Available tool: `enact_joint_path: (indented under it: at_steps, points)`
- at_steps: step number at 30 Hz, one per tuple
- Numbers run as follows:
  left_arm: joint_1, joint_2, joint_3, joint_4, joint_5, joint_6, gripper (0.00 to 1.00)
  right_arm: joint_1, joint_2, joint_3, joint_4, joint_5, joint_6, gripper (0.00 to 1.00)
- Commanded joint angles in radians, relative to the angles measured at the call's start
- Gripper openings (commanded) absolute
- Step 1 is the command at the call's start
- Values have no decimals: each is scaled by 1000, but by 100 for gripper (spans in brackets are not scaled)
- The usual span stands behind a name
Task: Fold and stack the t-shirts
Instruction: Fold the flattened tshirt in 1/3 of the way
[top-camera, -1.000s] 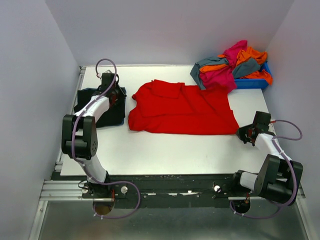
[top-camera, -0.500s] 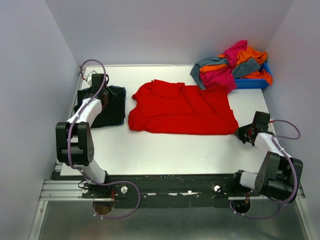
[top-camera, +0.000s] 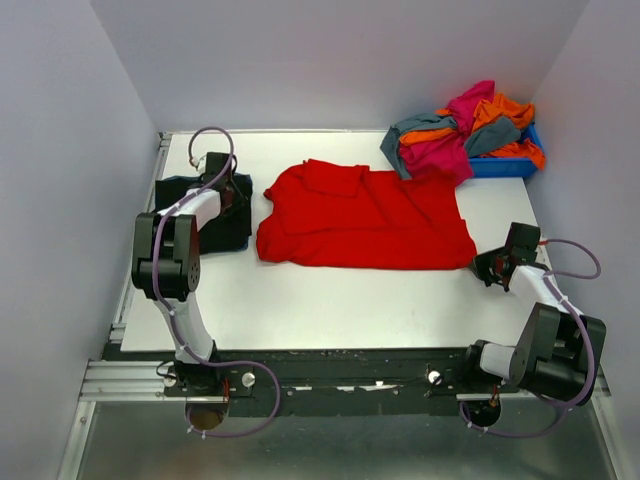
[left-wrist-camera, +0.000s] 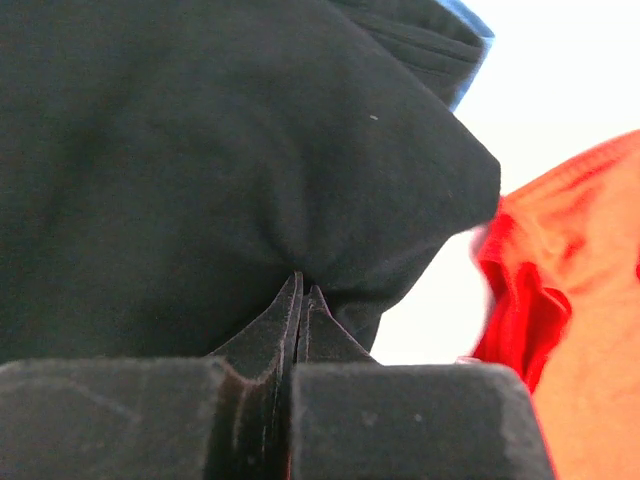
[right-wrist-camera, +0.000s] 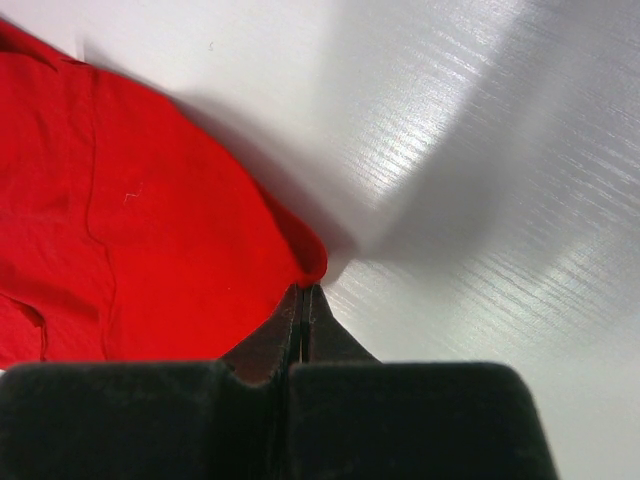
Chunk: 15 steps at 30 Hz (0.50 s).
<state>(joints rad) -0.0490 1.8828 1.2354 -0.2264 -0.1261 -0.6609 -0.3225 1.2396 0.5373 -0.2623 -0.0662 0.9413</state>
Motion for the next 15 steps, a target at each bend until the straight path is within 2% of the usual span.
enact_joint_path:
  at_steps: [1, 5, 10, 15]
  points:
    - [-23, 48, 53, 61, 153, -17, 0, -6, 8, -11, 12, -9, -15, 1]
    - [-46, 39, 102, 15, 134, 7, 0, -6, 17, -8, 12, -11, -19, 1]
    - [-68, -40, 39, 58, 120, 15, 0, -6, 35, -5, 21, -20, -18, 1]
    - [-89, 4, 79, -19, 65, 35, 0, -6, 43, -7, 23, -24, -21, 1]
